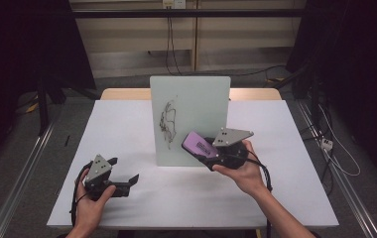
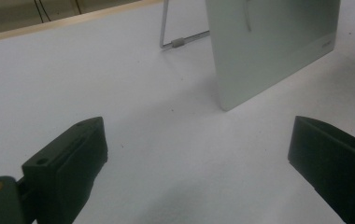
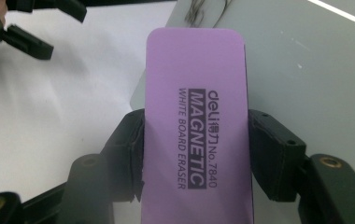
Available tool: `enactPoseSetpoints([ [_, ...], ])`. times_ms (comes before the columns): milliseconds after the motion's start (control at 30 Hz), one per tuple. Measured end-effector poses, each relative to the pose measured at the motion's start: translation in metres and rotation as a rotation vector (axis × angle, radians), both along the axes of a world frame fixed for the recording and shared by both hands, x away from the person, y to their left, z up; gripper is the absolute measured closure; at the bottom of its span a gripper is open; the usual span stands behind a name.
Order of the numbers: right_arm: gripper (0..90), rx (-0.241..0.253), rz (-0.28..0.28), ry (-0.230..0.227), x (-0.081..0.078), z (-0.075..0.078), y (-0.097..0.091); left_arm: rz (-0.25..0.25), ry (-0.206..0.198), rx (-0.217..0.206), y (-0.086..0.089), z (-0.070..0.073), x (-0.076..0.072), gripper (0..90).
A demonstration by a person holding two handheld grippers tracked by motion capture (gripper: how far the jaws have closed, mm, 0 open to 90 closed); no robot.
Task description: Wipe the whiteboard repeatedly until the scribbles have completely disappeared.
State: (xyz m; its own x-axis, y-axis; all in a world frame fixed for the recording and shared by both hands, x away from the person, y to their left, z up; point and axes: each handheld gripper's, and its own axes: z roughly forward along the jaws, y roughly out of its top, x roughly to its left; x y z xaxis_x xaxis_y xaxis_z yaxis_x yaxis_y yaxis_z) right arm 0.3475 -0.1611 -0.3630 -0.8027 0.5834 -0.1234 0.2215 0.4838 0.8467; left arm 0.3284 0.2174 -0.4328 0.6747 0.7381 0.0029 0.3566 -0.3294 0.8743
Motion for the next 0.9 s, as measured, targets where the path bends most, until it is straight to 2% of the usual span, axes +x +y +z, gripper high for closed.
enactPoseSetpoints([
  [133,41.5,0.006,0.007,-0.020,0.003,0.004,0.005,-0.005,0.008,-0.007,-0.001,-0.001,0.000,4.7],
  [233,41.5,0.006,0.011,-0.030,0.005,0.006,0.008,-0.011,-0.005,-0.015,0.000,0.001,-0.001,4.7],
  [433,41.5,0.018,0.009,-0.052,0.009,0.011,0.012,0.000,0.001,-0.012,0.001,0.001,0.000,4.8],
  [533,41.5,0.027,0.003,-0.078,0.009,0.019,0.011,0.002,-0.001,-0.018,0.000,0.001,0.000,4.8],
  [600,41.5,0.050,-0.004,-0.102,0.009,0.030,0.007,-0.001,0.002,-0.018,0.000,0.001,0.000,4.8],
  [833,41.5,0.052,-0.009,-0.125,0.013,0.037,0.009,-0.001,0.005,-0.014,0.001,0.001,0.001,4.8],
  [900,41.6,0.051,-0.010,-0.132,0.015,0.038,0.011,-0.004,-0.006,-0.009,0.000,0.001,0.000,4.7],
])
